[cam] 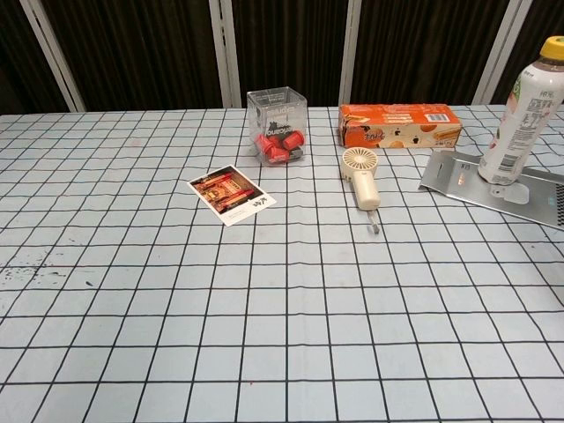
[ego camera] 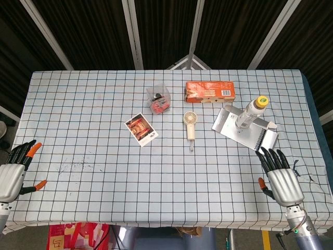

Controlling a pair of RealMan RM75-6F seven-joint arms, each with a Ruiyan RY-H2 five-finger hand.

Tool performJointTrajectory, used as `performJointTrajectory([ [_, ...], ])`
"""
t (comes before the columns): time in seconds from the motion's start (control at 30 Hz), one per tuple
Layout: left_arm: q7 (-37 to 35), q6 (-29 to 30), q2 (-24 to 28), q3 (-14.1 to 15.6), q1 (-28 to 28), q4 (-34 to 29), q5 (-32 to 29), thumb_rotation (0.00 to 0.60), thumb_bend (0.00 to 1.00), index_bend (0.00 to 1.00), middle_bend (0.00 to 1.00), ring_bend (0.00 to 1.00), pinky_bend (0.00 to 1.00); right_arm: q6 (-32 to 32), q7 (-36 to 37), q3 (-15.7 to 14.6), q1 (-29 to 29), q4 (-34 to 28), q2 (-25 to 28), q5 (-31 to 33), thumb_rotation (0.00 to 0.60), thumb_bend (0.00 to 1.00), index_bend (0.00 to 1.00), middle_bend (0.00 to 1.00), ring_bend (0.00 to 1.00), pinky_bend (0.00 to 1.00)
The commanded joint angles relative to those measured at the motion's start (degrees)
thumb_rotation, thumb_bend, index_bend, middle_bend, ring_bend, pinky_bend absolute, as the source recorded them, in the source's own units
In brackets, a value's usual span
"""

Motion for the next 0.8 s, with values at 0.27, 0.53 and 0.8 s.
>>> performJointTrajectory([
  [0.27,-0.17,-0.18,0.07,-0.15,-0.36,-0.38,0.21,0.600,0.04,0.00,0.00,0.00,0.00,-3.16,0.31,1.65,0.38,-0.62,-0.16,1.71,0.600,0.46,0.00,0.00,0.00,0.03],
  [0.53,-0.43,-0.54,0.05,-0.05,-0.51,-0.25,0.11,0.600,0.04,0.00,0.00,0.00,0.00,-11.28,-2.20,9.89,7.97,-1.33,-2.66,8.18,0.600,0.46,0.00,0.60,0.68,0.75],
  [0.8,-0.26,-0.90,-0.08,0.01,-0.81,-0.27,0.28,0.600,0.04,0.00,0.00,0.00,0.00,-24.96,-9.49,18.53,19.84,1.89,-11.65,26.02,0.600,0.71,0.00,0.82,0.90,0.90],
])
